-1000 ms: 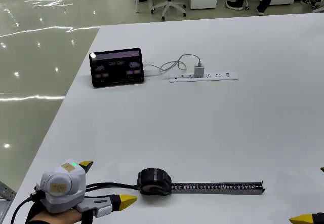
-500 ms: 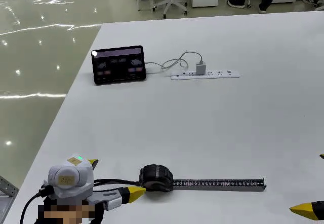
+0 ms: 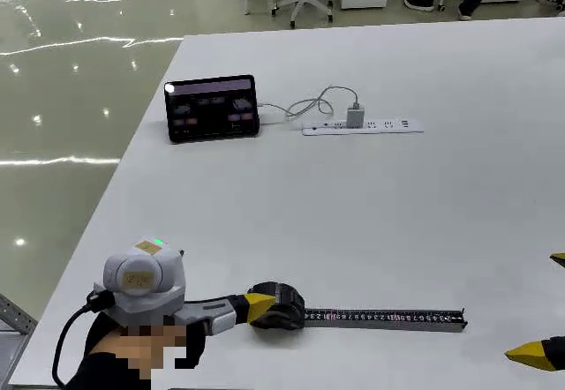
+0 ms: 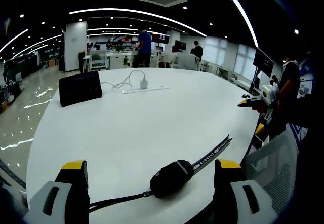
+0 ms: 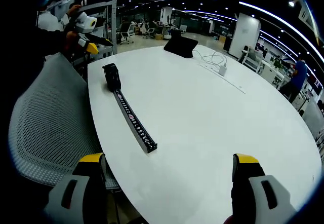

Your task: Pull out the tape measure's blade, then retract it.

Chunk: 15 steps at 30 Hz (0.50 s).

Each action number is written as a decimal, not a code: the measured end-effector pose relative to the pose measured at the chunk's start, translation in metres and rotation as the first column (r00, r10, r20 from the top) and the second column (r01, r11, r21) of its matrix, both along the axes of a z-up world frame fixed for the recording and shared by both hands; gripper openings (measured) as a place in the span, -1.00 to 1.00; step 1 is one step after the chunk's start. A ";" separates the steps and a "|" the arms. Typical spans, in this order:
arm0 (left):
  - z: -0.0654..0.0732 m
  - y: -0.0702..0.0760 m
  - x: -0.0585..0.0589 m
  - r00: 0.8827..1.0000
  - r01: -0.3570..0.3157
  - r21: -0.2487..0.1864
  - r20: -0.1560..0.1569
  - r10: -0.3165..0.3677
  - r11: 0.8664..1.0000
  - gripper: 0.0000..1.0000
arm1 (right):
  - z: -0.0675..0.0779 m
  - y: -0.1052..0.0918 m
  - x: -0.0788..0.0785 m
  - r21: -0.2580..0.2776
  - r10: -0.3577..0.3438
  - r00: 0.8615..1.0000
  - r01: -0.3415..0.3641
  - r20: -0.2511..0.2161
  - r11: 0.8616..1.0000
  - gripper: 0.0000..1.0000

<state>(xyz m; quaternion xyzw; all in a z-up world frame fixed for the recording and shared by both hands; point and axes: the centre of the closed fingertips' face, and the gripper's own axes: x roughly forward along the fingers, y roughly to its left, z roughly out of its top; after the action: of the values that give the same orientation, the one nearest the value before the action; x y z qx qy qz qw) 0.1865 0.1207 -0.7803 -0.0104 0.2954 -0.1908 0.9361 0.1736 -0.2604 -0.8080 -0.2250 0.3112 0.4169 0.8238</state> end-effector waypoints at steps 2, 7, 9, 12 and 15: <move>-0.004 -0.006 0.004 0.999 -0.038 -0.018 -0.014 0.038 0.999 1.00 | 0.001 0.004 0.001 -0.005 0.015 1.000 -0.015 0.000 1.000 1.00; -0.016 -0.022 0.005 0.998 -0.054 0.011 -0.038 0.055 0.998 1.00 | 0.003 0.014 0.005 -0.013 0.056 0.998 -0.056 -0.006 0.998 1.00; -0.021 -0.028 0.003 0.997 -0.056 0.002 -0.051 0.056 0.998 1.00 | 0.004 0.017 0.006 -0.019 0.074 0.997 -0.074 -0.007 0.997 1.00; -0.028 -0.038 0.002 0.996 -0.057 0.000 -0.063 0.057 0.998 1.00 | 0.005 0.021 0.010 -0.028 0.101 0.995 -0.101 -0.005 0.995 1.00; -0.033 -0.044 0.003 0.996 -0.057 0.020 -0.071 0.058 0.998 1.00 | 0.004 0.025 0.013 -0.036 0.119 0.993 -0.120 -0.008 0.992 1.00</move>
<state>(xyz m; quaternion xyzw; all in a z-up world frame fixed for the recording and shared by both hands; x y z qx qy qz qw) 0.1899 0.0772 -0.8131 -0.0170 0.3300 -0.1607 0.9301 0.1863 -0.2355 -0.8036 -0.2569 0.3071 0.4604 0.7923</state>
